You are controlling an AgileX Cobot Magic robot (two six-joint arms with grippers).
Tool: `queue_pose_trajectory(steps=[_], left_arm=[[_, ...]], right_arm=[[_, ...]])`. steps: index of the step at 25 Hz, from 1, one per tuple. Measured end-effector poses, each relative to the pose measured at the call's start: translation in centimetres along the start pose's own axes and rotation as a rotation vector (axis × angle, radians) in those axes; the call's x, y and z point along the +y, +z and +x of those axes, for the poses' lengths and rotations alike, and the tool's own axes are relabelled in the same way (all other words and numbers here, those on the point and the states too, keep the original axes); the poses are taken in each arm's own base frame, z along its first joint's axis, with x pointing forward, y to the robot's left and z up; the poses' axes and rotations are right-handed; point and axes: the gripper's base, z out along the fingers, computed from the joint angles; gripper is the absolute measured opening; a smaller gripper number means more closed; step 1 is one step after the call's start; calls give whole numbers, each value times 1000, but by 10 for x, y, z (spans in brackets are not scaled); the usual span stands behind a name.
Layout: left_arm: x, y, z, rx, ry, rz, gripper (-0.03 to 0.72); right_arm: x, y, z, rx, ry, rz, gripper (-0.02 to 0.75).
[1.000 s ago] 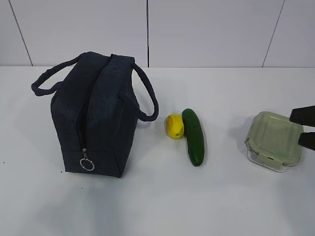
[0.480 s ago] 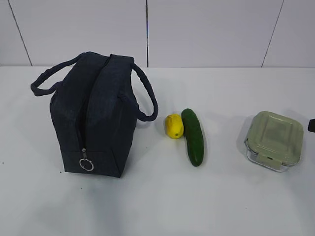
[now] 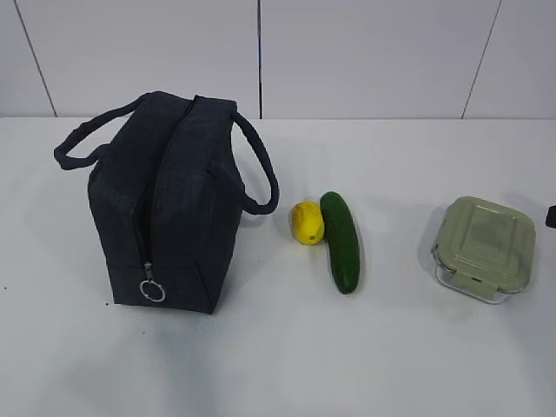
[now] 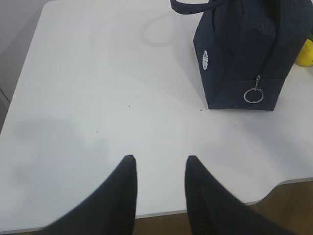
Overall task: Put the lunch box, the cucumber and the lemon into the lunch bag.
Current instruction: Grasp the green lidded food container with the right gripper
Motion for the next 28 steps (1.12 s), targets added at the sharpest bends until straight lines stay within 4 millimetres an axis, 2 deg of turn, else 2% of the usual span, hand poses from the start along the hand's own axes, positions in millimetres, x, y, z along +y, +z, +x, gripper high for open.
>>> queue_pose_trajectory(steps=[3, 7, 15, 28], left_arm=[[-1, 0, 0, 0, -3, 6, 244], [-1, 0, 0, 0, -3, 6, 244], [-1, 0, 0, 0, -3, 6, 244], [-1, 0, 0, 0, -3, 6, 244]], right_arm=[[-3, 0, -5, -8, 28, 16, 606], [-10, 3, -16, -4, 60, 17, 643], [-31, 13, -38, 59, 86, 14, 638], [-63, 26, -37, 103, 138, 97, 599]])
